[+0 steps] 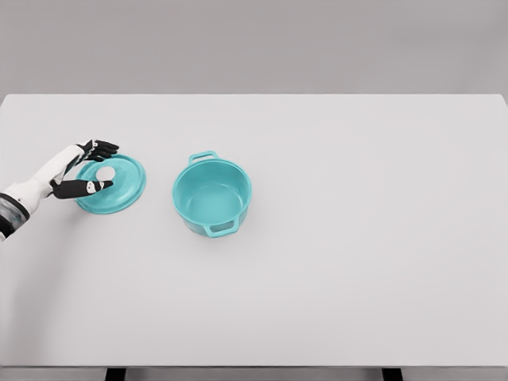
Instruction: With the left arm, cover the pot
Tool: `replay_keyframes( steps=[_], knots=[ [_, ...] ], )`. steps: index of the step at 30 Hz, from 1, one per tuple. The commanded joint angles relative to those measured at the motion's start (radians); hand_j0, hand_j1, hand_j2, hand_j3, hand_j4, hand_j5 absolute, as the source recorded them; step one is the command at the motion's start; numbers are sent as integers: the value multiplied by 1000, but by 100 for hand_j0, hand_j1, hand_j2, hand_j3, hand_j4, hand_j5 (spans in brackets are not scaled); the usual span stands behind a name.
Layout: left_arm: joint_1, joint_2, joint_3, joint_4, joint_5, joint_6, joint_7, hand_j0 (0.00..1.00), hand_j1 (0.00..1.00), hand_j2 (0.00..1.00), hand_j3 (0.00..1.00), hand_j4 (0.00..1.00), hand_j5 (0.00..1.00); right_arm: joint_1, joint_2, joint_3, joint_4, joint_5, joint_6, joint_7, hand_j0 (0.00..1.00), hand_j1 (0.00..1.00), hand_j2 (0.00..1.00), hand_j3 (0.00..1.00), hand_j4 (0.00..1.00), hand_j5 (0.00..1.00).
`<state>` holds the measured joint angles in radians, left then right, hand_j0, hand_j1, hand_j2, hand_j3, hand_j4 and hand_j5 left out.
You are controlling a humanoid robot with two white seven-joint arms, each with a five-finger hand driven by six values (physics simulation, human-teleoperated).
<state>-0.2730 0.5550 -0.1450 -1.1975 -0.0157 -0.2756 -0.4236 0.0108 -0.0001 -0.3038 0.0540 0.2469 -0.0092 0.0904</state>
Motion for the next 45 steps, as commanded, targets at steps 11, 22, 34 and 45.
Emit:
replay_keyframes(
  steps=[11, 22, 34, 45],
  knots=[
    [5, -10, -1, 7, 5, 3, 0, 69, 69, 69, 69, 69, 69, 2, 0, 0, 0, 0, 0, 0, 100, 100, 100, 100, 100, 100],
    [5, -12, -1, 19, 3, 10, 0, 64, 64, 64, 64, 64, 64, 0, 0, 0, 0, 0, 0, 0, 100, 100, 100, 100, 100, 100],
    [5, -12, -1, 13, 10, 12, 0, 56, 56, 56, 56, 56, 56, 2, 0, 0, 0, 0, 0, 0, 100, 100, 100, 100, 100, 100],
    [2, -9, -1, -11, 20, 13, -1, 54, 54, 54, 54, 54, 54, 0, 0, 0, 0, 0, 0, 0, 100, 100, 100, 100, 100, 100]
  ],
)
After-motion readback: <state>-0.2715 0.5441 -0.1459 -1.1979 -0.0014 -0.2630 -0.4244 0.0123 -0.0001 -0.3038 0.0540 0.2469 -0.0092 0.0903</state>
